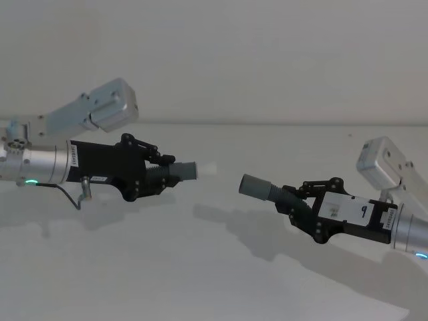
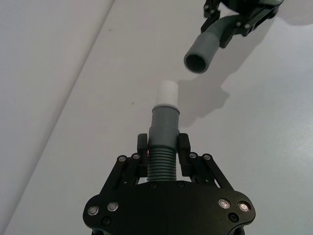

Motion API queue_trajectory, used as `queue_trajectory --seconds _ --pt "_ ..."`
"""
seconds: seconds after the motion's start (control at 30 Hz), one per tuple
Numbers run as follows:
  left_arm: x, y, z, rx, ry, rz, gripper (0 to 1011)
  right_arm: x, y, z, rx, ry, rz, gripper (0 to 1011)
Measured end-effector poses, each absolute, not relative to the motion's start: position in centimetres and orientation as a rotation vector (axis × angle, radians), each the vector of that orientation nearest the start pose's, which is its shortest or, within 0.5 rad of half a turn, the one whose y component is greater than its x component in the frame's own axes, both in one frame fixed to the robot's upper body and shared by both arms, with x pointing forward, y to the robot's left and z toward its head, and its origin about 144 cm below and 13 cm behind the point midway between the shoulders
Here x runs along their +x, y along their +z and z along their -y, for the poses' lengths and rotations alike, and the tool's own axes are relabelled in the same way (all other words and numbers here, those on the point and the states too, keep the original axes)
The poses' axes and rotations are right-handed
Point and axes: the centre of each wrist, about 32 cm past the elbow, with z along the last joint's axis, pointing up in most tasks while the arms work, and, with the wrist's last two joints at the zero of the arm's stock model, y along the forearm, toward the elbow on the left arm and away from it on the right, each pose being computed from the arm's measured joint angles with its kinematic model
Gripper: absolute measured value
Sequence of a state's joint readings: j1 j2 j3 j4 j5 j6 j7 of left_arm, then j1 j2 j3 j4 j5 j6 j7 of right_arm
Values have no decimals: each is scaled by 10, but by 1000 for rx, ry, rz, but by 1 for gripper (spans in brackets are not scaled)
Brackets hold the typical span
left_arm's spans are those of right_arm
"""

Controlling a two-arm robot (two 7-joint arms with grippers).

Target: Use both hands to pick up one end of the pipe from the table, align the ends, and insert them.

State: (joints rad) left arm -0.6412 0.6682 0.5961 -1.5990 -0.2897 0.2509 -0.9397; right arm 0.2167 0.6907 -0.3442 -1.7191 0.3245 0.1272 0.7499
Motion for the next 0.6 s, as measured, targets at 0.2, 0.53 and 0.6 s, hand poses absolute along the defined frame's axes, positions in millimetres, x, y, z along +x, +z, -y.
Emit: queue_trajectory --seconds 0.2,0.53,0.6 --pt "552 1330 -263 474 243 296 351 488 1249 304 -342 -480 204 274" --pt "547 1330 -263 467 214 294 351 486 1250 306 -338 -467 201 274" --pt "546 1330 -263 466 210 293 351 486 1250 306 -337 -464 200 274"
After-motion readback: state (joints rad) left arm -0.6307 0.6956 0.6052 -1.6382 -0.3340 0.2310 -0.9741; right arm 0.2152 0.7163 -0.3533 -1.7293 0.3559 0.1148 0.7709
